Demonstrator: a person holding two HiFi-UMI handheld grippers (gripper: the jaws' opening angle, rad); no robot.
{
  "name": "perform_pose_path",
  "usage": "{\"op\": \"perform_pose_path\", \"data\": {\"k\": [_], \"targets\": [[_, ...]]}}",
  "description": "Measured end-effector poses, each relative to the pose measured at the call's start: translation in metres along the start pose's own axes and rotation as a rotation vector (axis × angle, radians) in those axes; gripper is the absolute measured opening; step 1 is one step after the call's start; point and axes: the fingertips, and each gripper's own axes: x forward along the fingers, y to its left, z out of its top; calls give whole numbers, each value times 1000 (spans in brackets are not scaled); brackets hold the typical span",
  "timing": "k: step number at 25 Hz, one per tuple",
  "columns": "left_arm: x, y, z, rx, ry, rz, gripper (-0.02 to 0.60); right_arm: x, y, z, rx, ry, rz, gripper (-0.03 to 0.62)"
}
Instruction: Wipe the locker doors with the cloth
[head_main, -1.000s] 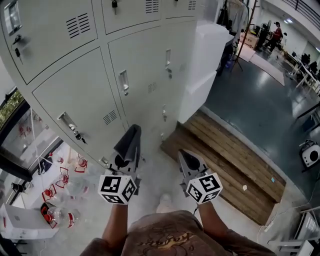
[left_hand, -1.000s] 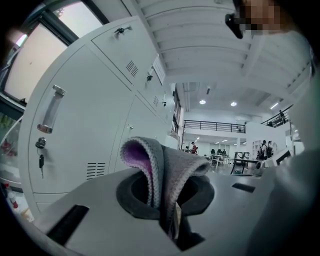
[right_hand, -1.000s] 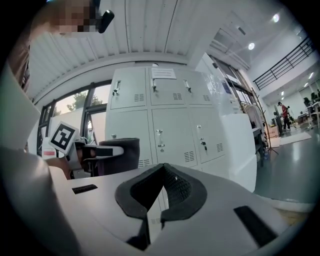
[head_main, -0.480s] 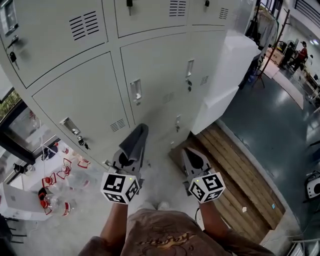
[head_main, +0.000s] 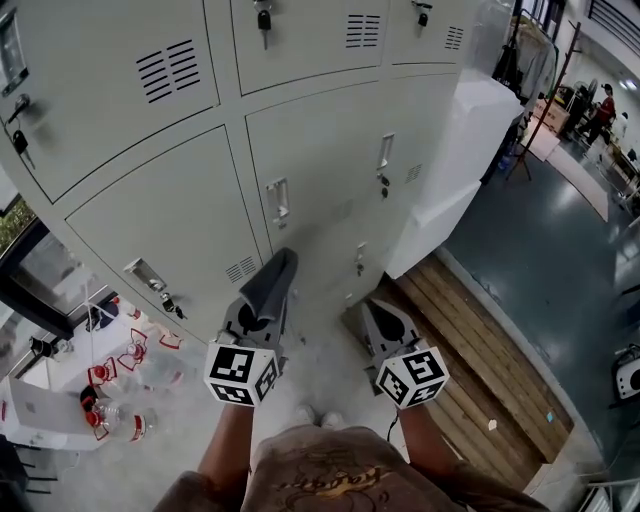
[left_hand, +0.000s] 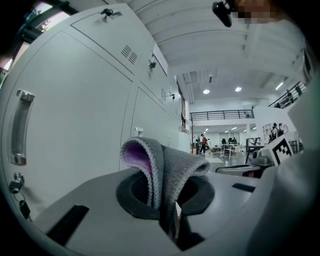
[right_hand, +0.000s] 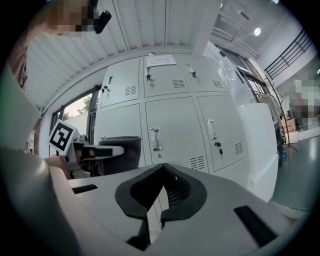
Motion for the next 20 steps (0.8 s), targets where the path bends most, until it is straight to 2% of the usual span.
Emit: {"op": "perform_pose_path", "data": {"k": [6, 13, 17, 20], "targets": [[12, 5, 41, 108, -69, -32, 38, 13, 2, 0, -12, -7, 2, -3], [23, 9, 124, 263, -211, -40, 38, 24, -4, 4, -11, -12, -6, -3], [22, 7, 169, 370, -282, -27, 38, 29, 0, 9, -16, -19, 5, -3], [19, 0, 197, 479, -330, -4, 38, 33, 1, 12, -17, -24, 10, -3]]}}
